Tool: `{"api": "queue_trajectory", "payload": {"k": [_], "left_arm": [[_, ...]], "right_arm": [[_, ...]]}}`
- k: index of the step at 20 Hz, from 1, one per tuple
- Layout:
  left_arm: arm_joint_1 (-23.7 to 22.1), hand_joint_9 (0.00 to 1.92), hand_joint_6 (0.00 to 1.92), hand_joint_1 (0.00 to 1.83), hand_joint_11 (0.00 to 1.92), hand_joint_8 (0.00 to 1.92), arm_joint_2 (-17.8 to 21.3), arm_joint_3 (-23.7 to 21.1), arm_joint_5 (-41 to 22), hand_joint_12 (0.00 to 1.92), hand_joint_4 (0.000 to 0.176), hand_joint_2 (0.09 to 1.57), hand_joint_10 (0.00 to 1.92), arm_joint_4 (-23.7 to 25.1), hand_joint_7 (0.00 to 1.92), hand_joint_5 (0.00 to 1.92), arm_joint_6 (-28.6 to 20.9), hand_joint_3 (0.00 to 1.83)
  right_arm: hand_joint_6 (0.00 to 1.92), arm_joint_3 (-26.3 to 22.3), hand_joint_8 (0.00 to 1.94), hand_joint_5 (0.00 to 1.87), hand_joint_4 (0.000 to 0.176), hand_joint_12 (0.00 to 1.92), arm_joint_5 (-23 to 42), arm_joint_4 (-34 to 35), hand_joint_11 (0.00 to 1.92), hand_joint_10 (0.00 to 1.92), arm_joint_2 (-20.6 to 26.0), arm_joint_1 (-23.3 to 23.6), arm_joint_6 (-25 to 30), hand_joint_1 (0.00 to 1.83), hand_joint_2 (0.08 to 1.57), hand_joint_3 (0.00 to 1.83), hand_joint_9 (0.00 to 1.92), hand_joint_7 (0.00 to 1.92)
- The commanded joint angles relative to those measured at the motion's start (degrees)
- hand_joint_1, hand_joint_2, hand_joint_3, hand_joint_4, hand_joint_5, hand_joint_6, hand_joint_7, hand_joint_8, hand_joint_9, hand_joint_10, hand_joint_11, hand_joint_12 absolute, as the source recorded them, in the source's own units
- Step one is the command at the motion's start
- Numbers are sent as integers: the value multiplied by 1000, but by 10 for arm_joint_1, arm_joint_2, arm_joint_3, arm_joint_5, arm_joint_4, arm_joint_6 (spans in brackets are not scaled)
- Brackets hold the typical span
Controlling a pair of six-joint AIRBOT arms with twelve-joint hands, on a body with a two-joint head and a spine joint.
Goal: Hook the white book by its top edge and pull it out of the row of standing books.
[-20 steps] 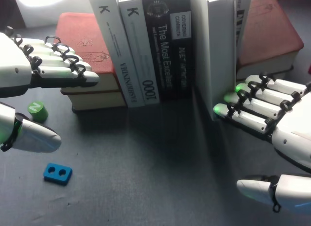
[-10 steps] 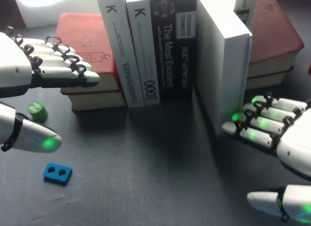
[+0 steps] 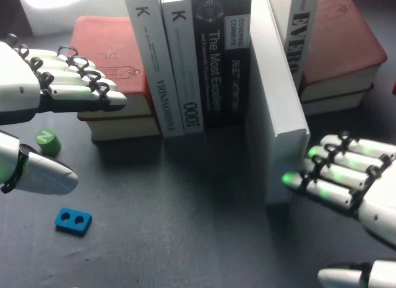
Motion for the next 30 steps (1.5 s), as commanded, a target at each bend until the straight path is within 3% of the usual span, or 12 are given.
{"api": "queue_trajectory", "payload": {"k": [1, 8, 11, 13, 16, 18, 21, 24, 30], "left_arm": [[-5, 0, 0, 0, 0, 0, 0, 1, 16, 0, 0, 1174, 0, -26, 0, 0, 0, 0], [-5, 0, 0, 0, 0, 0, 0, 1, 18, 0, 0, 1170, 0, -26, 0, 1, 0, 0], [-6, 0, 0, 0, 0, 0, 0, -1, 22, 0, 0, 1172, 0, -26, 0, 0, 0, 0], [-5, 0, 0, 0, 0, 0, 0, -3, 22, 0, 0, 1173, 0, -26, 0, 0, 0, 0], [-5, 0, 0, 0, 0, 0, 0, -3, 22, 0, 0, 1173, 0, -26, 0, 0, 0, 0], [-5, 0, 0, 0, 0, 0, 0, -2, 22, 0, 0, 1173, 0, -26, 0, 0, -1, 0], [-5, 0, 0, 0, 0, 0, 0, 0, 22, 0, 0, 1173, 0, -26, 0, 0, -2, 0], [-6, 0, 2, 0, 0, 0, 0, 2, 19, 0, 0, 1178, 0, -26, 0, 5, -2, 2], [-6, 0, 0, 0, 0, 0, 0, 2, 19, 0, 0, 1173, 0, -26, 0, 0, -5, 0]], "right_arm": [[0, -2, 1, 0, 0, 1, 65, -17, 2, 0, 11, 7, 8, 0, 1219, 1, 0, 4], [4, -20, 4, 11, 0, 0, 72, -44, 0, 0, 96, 21, 77, 2, 1217, 0, 0, 11], [0, -18, 0, 0, 0, 0, 57, -55, 0, 0, 127, 60, 101, 0, 1216, 0, 0, 0], [0, -12, 0, 0, 0, 0, 12, -55, 0, 0, 142, 115, 114, 0, 1213, 0, 0, 0], [0, 2, 0, 0, 0, 0, -48, -34, 0, 0, 150, 188, 111, 0, 1214, 0, 0, 0], [3, 14, 4, 6, 0, 1, -100, 16, 3, 0, 150, 248, 62, 0, 1215, 0, 0, 9], [3, 22, 4, 8, 0, 2, -136, 16, 4, 0, 151, 292, 46, 0, 1214, 0, 0, 11], [0, 26, 0, 1, 0, 0, -176, 17, 0, 0, 151, 307, 42, 0, 1213, 0, 0, 1], [0, 26, 0, 0, 0, 0, -177, 17, 0, 0, 150, 314, 40, 0, 1216, 1, 0, 0]]}}
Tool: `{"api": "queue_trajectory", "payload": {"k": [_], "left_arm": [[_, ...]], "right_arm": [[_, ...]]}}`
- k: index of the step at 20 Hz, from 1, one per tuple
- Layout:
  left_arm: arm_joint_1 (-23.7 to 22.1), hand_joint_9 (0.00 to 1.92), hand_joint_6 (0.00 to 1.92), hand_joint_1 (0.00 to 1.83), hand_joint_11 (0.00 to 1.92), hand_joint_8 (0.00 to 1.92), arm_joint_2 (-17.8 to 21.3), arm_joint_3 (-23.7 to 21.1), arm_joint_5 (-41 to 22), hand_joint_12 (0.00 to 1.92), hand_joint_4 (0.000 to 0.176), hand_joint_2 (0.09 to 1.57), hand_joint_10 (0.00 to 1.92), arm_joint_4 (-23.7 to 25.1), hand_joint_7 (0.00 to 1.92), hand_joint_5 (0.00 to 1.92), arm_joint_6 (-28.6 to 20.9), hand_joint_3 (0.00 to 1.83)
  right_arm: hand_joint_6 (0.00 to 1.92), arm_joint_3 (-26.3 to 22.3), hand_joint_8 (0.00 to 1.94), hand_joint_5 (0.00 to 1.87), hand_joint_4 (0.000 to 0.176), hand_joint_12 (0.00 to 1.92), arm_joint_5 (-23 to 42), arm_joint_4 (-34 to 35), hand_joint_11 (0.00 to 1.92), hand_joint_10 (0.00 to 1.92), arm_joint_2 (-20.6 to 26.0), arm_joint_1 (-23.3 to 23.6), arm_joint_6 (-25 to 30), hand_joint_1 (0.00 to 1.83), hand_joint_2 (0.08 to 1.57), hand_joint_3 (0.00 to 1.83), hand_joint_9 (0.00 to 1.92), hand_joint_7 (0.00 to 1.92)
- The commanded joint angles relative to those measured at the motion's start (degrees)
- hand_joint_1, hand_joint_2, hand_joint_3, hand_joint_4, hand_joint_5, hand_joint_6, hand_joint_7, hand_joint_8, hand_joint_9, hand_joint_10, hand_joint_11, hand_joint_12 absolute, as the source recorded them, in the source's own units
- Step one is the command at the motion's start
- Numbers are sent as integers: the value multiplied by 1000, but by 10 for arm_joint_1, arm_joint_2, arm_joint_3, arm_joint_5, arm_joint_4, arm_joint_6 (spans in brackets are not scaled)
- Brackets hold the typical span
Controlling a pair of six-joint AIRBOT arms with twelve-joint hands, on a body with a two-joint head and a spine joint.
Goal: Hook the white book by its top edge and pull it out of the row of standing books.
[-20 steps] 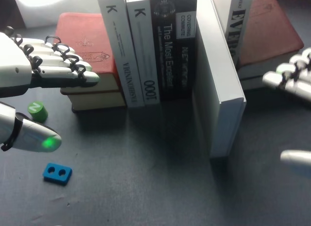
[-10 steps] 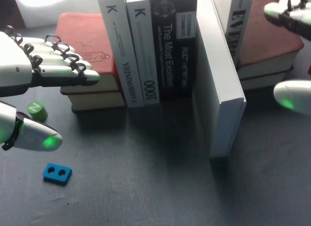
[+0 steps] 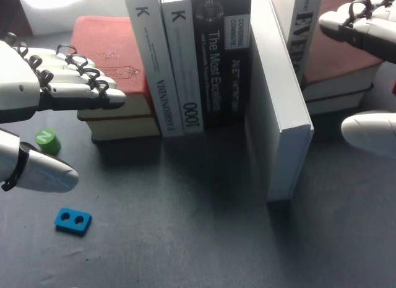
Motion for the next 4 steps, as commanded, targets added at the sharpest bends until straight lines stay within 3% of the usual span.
{"api": "queue_trajectory", "payload": {"k": [1, 4], "left_arm": [[-6, 0, 0, 0, 0, 0, 0, 2, 14, 0, 0, 1173, 0, -26, 0, 0, 0, 0], [-6, 0, 0, 0, 0, 0, 0, 2, 16, 0, 0, 1180, 0, -26, 0, 0, 0, 3]], "right_arm": [[0, -1, 0, 0, 0, 0, 47, -13, 0, 0, 2, 11, 2, 0, 1214, 0, 0, 0], [0, -1, 0, 0, 0, 2, 40, -13, 4, 0, 2, 11, 5, 0, 1207, 0, 0, 0]]}}
